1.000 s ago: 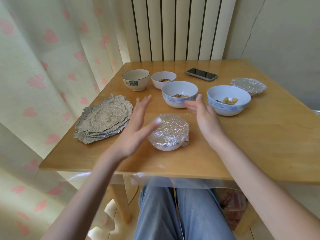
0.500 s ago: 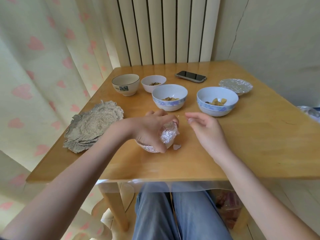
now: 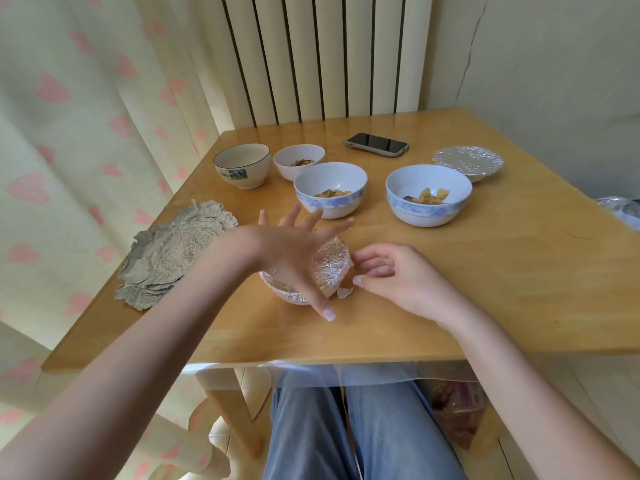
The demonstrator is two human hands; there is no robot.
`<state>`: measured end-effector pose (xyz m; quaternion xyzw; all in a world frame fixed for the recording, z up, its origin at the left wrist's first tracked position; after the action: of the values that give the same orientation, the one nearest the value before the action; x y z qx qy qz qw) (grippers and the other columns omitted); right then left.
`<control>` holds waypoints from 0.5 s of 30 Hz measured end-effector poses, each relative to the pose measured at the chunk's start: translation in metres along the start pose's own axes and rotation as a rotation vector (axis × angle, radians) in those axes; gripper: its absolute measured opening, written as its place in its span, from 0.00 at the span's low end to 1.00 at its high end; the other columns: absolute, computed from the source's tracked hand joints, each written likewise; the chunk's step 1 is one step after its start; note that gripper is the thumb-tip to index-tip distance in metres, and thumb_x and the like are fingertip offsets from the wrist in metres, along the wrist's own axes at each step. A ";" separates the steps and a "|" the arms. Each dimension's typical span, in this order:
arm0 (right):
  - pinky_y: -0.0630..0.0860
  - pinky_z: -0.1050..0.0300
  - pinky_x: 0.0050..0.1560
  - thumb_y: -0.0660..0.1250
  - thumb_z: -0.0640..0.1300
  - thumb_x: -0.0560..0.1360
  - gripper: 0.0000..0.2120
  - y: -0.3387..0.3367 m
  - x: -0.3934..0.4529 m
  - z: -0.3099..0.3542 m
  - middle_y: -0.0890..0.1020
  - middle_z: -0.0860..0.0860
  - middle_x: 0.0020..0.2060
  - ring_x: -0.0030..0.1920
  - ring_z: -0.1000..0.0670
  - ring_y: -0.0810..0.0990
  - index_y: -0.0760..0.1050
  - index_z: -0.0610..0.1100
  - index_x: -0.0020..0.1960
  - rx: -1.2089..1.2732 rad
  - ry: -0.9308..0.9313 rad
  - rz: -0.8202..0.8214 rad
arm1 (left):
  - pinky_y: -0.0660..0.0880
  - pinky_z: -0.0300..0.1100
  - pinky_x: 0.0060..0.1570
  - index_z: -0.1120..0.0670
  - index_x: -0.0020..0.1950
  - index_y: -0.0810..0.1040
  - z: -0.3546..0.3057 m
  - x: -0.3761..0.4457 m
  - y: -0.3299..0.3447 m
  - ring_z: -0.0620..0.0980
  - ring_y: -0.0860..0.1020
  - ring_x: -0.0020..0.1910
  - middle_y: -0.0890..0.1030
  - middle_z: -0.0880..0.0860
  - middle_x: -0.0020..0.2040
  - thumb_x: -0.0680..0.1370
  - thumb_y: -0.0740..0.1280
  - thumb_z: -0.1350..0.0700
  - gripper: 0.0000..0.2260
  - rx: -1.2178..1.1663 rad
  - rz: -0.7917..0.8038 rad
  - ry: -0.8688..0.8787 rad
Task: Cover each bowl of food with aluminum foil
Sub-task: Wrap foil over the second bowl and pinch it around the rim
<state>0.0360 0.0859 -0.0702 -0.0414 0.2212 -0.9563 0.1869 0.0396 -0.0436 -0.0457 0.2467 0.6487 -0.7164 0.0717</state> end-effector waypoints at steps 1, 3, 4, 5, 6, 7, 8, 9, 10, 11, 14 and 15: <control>0.75 0.67 0.51 0.74 0.42 0.71 0.17 0.002 0.000 0.002 0.82 0.53 0.50 0.51 0.55 0.81 0.78 0.46 0.59 -0.014 -0.009 0.024 | 0.37 0.71 0.69 0.31 0.73 0.32 0.001 -0.003 -0.003 0.53 0.29 0.75 0.32 0.45 0.78 0.56 0.74 0.28 0.61 -0.014 -0.016 0.016; 0.75 0.66 0.54 0.74 0.45 0.70 0.18 0.003 0.000 0.006 0.81 0.55 0.50 0.50 0.57 0.80 0.77 0.48 0.59 -0.052 -0.026 0.062 | 0.41 0.69 0.71 0.31 0.74 0.37 0.001 -0.007 -0.005 0.51 0.31 0.76 0.35 0.43 0.78 0.57 0.75 0.30 0.59 -0.030 -0.042 0.047; 0.75 0.65 0.55 0.74 0.46 0.70 0.18 0.003 0.000 0.008 0.81 0.57 0.49 0.50 0.57 0.80 0.77 0.49 0.58 -0.062 -0.032 0.079 | 0.46 0.67 0.72 0.32 0.75 0.41 0.000 -0.007 -0.005 0.51 0.36 0.78 0.40 0.41 0.79 0.58 0.76 0.32 0.57 -0.038 -0.054 0.056; 0.75 0.65 0.55 0.74 0.47 0.70 0.17 0.003 0.000 0.010 0.80 0.58 0.48 0.49 0.57 0.80 0.77 0.50 0.57 -0.060 -0.037 0.098 | 0.53 0.64 0.73 0.32 0.75 0.46 -0.001 -0.007 -0.004 0.51 0.43 0.78 0.47 0.41 0.78 0.59 0.77 0.33 0.54 -0.060 -0.066 0.063; 0.75 0.65 0.54 0.75 0.47 0.69 0.16 0.002 0.000 0.013 0.80 0.58 0.47 0.49 0.57 0.80 0.77 0.51 0.56 -0.051 -0.042 0.118 | 0.59 0.60 0.71 0.32 0.74 0.50 -0.002 -0.005 -0.003 0.50 0.50 0.76 0.53 0.41 0.75 0.60 0.78 0.35 0.50 -0.095 -0.081 0.073; 0.75 0.65 0.54 0.75 0.48 0.69 0.15 0.002 0.000 0.015 0.80 0.58 0.46 0.48 0.58 0.80 0.77 0.52 0.54 -0.043 -0.047 0.137 | 0.64 0.57 0.68 0.32 0.72 0.53 -0.003 -0.003 -0.002 0.50 0.54 0.73 0.56 0.41 0.72 0.61 0.78 0.37 0.47 -0.133 -0.098 0.084; 0.75 0.65 0.54 0.75 0.50 0.68 0.15 0.002 0.001 0.016 0.81 0.58 0.46 0.48 0.58 0.81 0.77 0.53 0.53 -0.037 -0.049 0.150 | 0.66 0.55 0.66 0.32 0.70 0.55 -0.003 -0.001 -0.001 0.49 0.56 0.70 0.58 0.41 0.70 0.61 0.78 0.38 0.45 -0.163 -0.117 0.094; 0.76 0.63 0.54 0.76 0.52 0.66 0.16 0.001 0.002 0.016 0.82 0.56 0.46 0.47 0.58 0.81 0.78 0.52 0.52 -0.036 -0.048 0.159 | 0.67 0.54 0.66 0.32 0.68 0.56 -0.003 0.000 -0.001 0.48 0.56 0.69 0.59 0.41 0.68 0.62 0.78 0.39 0.43 -0.182 -0.132 0.100; 0.77 0.60 0.54 0.76 0.55 0.63 0.18 0.000 0.002 0.017 0.83 0.55 0.45 0.46 0.57 0.82 0.79 0.52 0.51 -0.040 -0.046 0.160 | 0.67 0.54 0.65 0.32 0.67 0.56 -0.002 0.002 -0.001 0.47 0.56 0.68 0.59 0.41 0.67 0.62 0.78 0.40 0.42 -0.189 -0.140 0.102; 0.78 0.57 0.54 0.76 0.59 0.61 0.21 -0.001 0.003 0.017 0.84 0.54 0.44 0.45 0.57 0.82 0.80 0.51 0.50 -0.051 -0.045 0.154 | 0.67 0.53 0.65 0.32 0.67 0.56 -0.001 0.003 -0.001 0.47 0.56 0.67 0.59 0.41 0.67 0.62 0.78 0.40 0.41 -0.189 -0.140 0.102; 0.79 0.56 0.50 0.75 0.61 0.61 0.18 -0.004 0.005 0.021 0.84 0.54 0.39 0.39 0.58 0.81 0.81 0.51 0.45 -0.118 -0.076 0.096 | 0.67 0.51 0.64 0.33 0.67 0.55 -0.002 0.005 -0.001 0.47 0.56 0.66 0.58 0.42 0.67 0.62 0.78 0.41 0.42 -0.163 -0.123 0.101; 0.78 0.57 0.48 0.75 0.60 0.62 0.16 -0.006 0.007 0.022 0.83 0.54 0.37 0.37 0.60 0.79 0.81 0.51 0.44 -0.131 -0.089 0.079 | 0.66 0.50 0.63 0.33 0.67 0.55 -0.003 0.006 -0.001 0.48 0.56 0.66 0.58 0.43 0.67 0.62 0.78 0.41 0.42 -0.156 -0.117 0.102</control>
<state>0.0315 0.0793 -0.0484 -0.0873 0.2764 -0.9288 0.2309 0.0352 -0.0394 -0.0478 0.2382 0.7187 -0.6530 0.0156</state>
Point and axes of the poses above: each hand's wrist, its own x-axis towards the middle knuckle, its own y-axis out of the palm, z = x × y, the point moved 10 cm from there along x, towards the middle knuckle
